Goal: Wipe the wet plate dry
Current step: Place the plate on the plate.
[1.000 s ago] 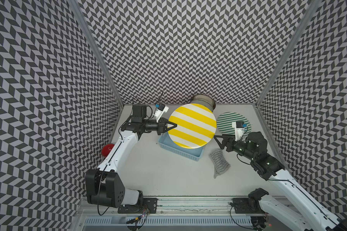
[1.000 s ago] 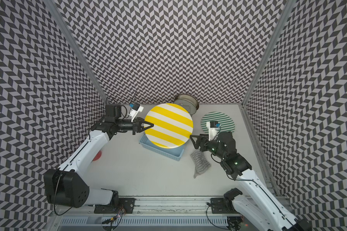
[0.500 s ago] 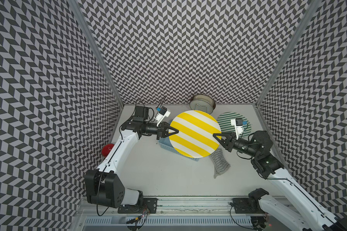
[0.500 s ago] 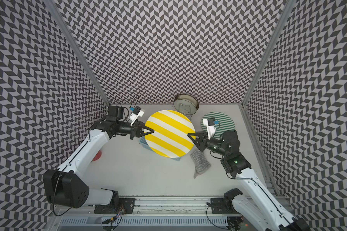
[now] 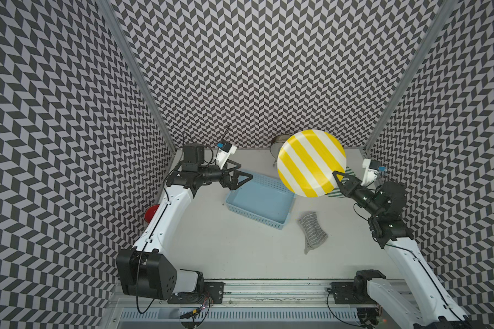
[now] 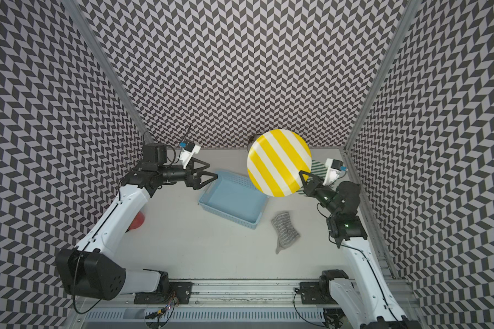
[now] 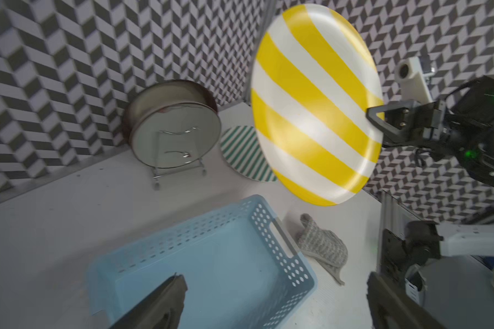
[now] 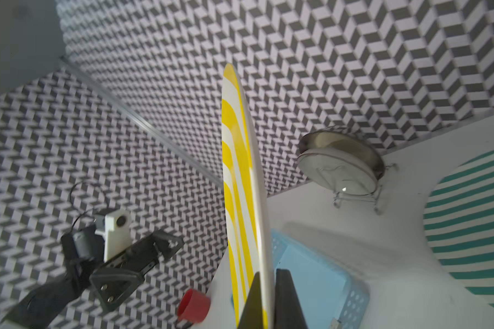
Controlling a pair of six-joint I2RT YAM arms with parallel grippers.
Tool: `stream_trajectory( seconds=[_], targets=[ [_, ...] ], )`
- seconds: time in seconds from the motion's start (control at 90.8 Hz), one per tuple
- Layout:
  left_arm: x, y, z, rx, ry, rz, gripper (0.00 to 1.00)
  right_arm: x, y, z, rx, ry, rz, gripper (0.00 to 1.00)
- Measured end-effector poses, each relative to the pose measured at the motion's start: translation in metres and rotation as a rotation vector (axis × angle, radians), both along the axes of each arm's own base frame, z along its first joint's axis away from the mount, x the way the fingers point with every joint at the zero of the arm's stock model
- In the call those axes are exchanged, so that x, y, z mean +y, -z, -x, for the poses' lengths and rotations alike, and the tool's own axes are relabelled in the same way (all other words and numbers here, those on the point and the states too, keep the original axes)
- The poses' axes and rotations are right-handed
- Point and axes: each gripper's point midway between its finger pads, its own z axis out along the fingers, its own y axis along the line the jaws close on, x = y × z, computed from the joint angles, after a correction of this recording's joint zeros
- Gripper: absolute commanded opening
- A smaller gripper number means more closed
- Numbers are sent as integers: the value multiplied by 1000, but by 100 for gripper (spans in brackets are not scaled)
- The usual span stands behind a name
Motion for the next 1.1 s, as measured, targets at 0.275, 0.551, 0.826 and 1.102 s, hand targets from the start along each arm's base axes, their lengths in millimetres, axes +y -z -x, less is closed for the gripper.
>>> stream_trajectory(
  seconds=[0.275, 0.551, 0.826, 1.102],
  targets=[
    [92, 24, -63, -100, -559, -168, 100, -69, 61, -30, 187, 266, -168, 0],
    [133, 73, -72, -93, -754, -270, 100, -106, 137, -37, 357, 433, -253, 0],
    [145, 92, -75, -132, -808, -270, 100, -122, 194, -61, 492, 465, -261, 0],
    [146, 103, -75, -152, -814, -250, 100, -123, 230, -76, 560, 447, -266, 24]
  ],
)
